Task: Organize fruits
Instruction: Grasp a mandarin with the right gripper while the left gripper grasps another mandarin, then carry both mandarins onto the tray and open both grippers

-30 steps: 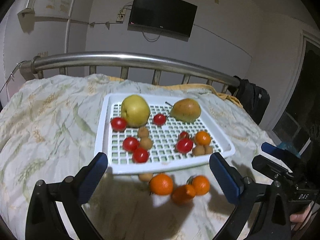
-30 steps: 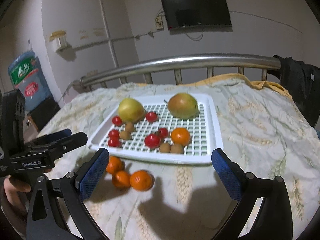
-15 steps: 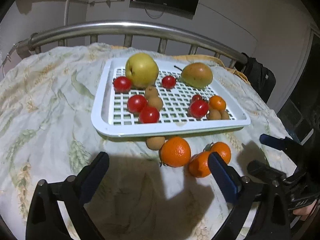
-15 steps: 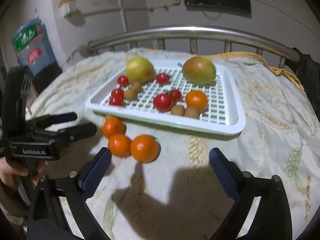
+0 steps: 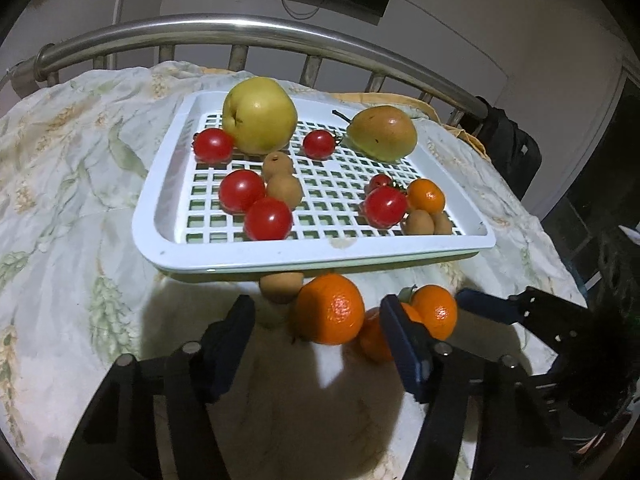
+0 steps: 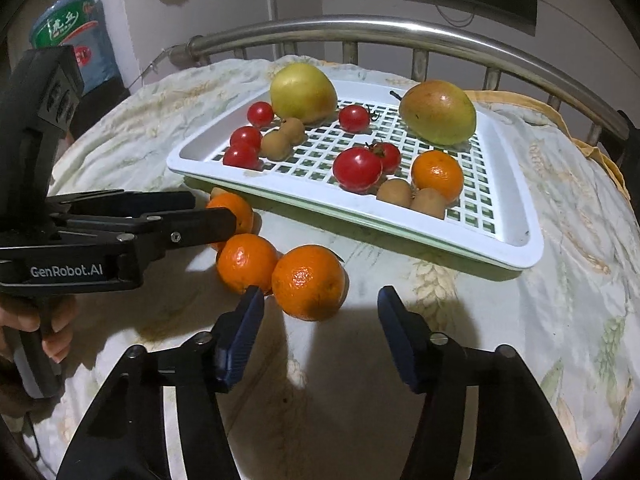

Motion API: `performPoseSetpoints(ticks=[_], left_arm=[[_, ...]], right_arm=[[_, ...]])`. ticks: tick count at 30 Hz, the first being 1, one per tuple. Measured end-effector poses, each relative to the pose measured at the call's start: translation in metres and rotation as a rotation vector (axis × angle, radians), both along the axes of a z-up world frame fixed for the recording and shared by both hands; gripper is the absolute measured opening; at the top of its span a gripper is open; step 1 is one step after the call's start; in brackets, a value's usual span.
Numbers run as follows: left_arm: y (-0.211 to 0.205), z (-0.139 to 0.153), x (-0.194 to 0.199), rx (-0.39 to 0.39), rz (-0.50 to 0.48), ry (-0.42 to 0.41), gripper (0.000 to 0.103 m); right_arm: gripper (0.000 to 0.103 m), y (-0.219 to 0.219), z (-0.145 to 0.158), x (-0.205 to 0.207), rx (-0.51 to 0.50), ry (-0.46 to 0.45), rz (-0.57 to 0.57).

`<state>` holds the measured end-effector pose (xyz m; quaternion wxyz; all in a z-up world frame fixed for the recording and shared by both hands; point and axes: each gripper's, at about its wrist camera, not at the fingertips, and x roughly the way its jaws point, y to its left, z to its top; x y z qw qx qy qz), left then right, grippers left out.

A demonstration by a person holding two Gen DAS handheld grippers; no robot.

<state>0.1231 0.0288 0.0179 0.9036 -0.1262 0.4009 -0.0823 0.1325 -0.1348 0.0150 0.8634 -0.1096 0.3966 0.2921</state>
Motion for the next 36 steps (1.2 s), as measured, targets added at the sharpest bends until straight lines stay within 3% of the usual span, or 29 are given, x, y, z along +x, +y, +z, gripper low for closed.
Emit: performPoseSetpoints(ticks=[7, 12, 13, 23, 36], left_arm=[[0.002, -0.002, 0.004, -0.061, -0.013, 0.006, 0.051], [0.005, -0.004, 0.004, -0.103, -0.017, 0.012, 0.045], [0.005, -0.004, 0.005, -0.097, -0.014, 0.012, 0.04], [-0.012, 0.008, -0.011, 0.024, -0.053, -0.046, 0.039], [0.005, 0.04, -0.026, 0.027, -0.017, -0.14, 0.039]], right_arm=[[0.036, 0.005, -0.006, 0.002, 0.001, 0.027, 0.021], [0.035, 0.003, -0.006, 0.002, 0.021, 0.035, 0.013], [0.034, 0.003, -0.006, 0.002, 0.023, 0.035, 0.012], [0.034, -0.01, 0.005, -0.006, 0.084, 0.034, -0.001], [0.033, -0.034, 0.03, -0.005, 0.194, 0.026, -0.038]])
